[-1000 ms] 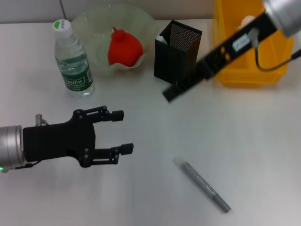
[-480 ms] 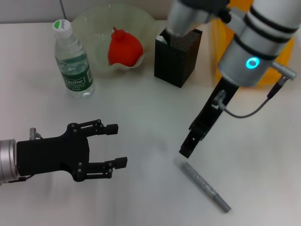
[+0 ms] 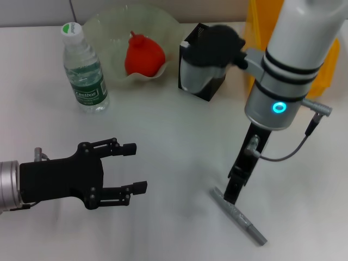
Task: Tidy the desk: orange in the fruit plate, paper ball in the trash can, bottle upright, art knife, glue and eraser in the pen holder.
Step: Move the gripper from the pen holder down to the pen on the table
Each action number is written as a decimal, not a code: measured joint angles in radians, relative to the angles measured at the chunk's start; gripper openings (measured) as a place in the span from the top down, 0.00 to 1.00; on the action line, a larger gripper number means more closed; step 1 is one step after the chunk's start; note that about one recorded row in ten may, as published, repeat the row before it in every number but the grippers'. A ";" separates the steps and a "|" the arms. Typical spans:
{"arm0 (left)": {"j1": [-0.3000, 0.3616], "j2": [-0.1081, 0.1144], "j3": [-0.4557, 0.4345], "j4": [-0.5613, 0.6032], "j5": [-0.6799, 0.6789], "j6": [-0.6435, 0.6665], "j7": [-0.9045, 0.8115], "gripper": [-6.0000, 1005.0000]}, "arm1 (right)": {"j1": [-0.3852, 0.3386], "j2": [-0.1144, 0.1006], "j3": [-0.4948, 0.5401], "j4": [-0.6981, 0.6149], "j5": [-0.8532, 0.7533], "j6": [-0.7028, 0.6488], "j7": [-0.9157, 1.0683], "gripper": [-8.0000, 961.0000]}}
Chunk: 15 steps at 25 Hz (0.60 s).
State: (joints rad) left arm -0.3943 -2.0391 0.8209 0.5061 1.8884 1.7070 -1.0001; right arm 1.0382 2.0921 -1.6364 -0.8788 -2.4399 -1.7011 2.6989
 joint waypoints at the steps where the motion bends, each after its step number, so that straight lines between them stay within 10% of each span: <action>1: 0.000 0.000 0.000 0.000 0.000 0.000 0.000 0.20 | -0.003 0.000 -0.020 -0.002 0.006 0.007 -0.001 0.32; 15: -0.007 -0.001 -0.002 0.000 0.000 -0.002 -0.008 0.20 | -0.035 0.000 -0.232 -0.066 0.073 0.053 -0.046 0.33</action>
State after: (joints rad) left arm -0.4010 -2.0404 0.8187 0.5062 1.8883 1.7053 -1.0082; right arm 1.0029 2.0924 -1.8688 -0.9445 -2.3668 -1.6477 2.6531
